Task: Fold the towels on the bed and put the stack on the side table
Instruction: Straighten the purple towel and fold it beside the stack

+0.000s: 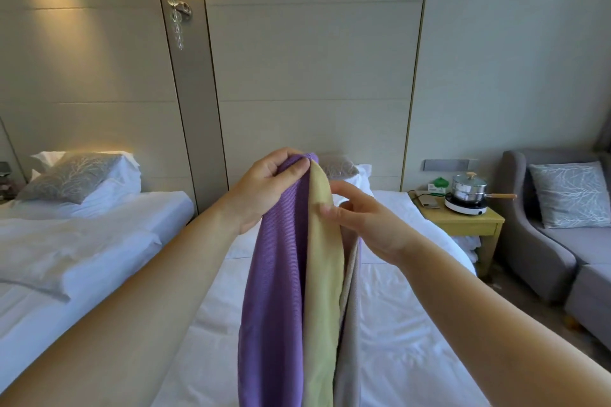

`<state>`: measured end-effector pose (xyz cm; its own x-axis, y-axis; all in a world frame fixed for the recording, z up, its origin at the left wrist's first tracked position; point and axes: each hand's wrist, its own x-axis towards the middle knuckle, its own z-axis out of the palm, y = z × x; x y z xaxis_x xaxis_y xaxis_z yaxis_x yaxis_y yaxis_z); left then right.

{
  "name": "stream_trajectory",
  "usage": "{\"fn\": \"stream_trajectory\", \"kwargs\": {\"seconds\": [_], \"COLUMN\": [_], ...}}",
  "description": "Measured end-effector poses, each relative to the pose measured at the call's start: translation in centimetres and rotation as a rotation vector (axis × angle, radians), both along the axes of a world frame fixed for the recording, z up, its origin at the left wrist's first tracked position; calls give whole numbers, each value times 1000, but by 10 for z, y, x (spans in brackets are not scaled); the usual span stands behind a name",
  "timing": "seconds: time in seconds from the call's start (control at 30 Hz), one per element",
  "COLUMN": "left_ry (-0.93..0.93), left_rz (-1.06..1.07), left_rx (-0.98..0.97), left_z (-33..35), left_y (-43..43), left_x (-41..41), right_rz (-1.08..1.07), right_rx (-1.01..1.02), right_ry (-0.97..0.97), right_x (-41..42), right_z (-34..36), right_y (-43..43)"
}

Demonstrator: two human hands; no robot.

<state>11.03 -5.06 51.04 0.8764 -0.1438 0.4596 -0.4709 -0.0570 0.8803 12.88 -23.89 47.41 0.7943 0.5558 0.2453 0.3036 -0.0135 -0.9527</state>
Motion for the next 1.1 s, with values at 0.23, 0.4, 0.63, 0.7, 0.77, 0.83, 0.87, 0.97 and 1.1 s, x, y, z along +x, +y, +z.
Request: {"fn": "stream_trajectory", "kwargs": {"seconds": [0.23,0.4,0.63,0.7,0.77,0.83,0.87,0.97,1.1], "left_ry": [209,385,306,277,235,169,133,-3,-166], "left_rz": [-15,19,126,109,69,51,61,208,287], "left_rx": [120,289,144,120,97,98,107,179,156], "left_z": [-7,-22,-36,-39,-40,-40,-41,-41,-39], "left_y": [16,12,1,-1,-2,-3,-4,-8,-8], "left_x": [-3,0,7,9,10,11,12,17,19], "right_rz": [-191,-217,-216,-221,-203,-153,-135,-71,66], "right_rx": [30,93,21,-26,-63,-90,-118,-173,-151], "right_ry": [-91,-192,-178,-193,-210,-219,-227,-236,-98], "right_x": [4,-2,-2,-1,0,0,-1,-5,-11], "right_z": [-13,-30,-36,-35,-33,-33,-33,-35,-33], "right_y": [8,9,4,1,-1,-2,-1,0,0]}}
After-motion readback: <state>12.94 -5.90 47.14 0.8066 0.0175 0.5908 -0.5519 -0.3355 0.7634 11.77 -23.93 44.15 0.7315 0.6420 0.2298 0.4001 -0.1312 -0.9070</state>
